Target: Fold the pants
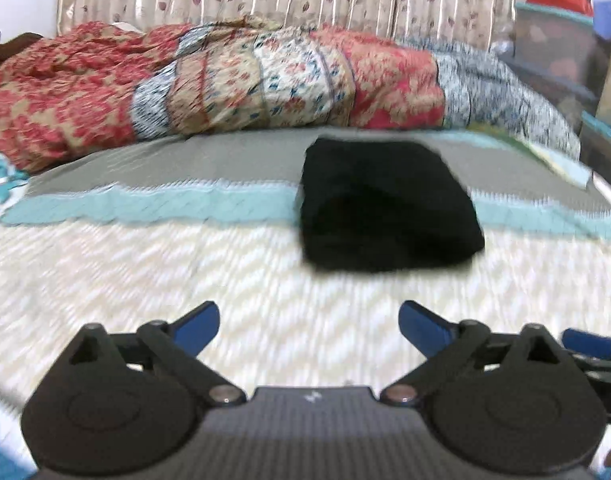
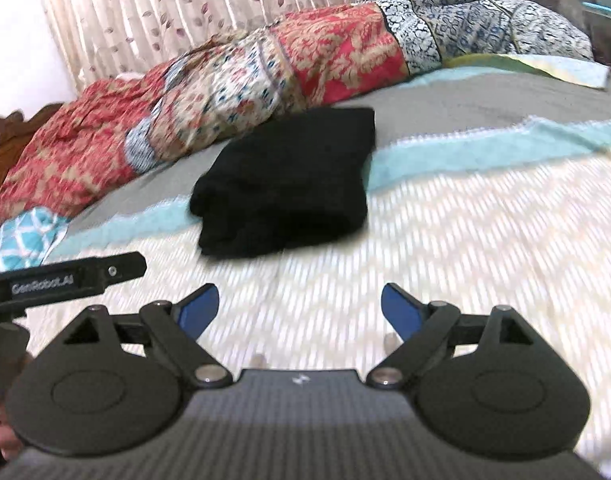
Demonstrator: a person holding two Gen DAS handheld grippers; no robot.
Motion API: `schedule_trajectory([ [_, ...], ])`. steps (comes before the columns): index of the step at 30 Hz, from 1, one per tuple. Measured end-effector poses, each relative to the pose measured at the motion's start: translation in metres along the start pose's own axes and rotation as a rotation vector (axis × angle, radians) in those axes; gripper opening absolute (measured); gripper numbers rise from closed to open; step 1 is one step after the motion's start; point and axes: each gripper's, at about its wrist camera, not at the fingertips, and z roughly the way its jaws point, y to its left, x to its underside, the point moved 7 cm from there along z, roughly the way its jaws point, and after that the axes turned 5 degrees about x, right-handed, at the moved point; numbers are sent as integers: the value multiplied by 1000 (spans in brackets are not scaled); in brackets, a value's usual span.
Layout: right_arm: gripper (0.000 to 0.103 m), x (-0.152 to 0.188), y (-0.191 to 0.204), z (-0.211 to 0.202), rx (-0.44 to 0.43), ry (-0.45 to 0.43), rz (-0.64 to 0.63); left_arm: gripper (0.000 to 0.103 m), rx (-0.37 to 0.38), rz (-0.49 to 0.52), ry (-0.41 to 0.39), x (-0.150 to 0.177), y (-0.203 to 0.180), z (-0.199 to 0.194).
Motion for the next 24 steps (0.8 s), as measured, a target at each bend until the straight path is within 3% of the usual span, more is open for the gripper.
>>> schedule_trajectory([
  [4,103,28,14,-32,24,47,-9,103,-17,-16,59,25,1,-38],
  [8,103,48,22,-58,46,104,38,103,-15,-37,86,43,2,-72],
  [14,103,63,29,-96,18,88,76,103,-46,-39,95,58,-3,-108],
  [24,103,76,41,-132,-32,75,90,103,-113,45,63,66,-22,-136],
])
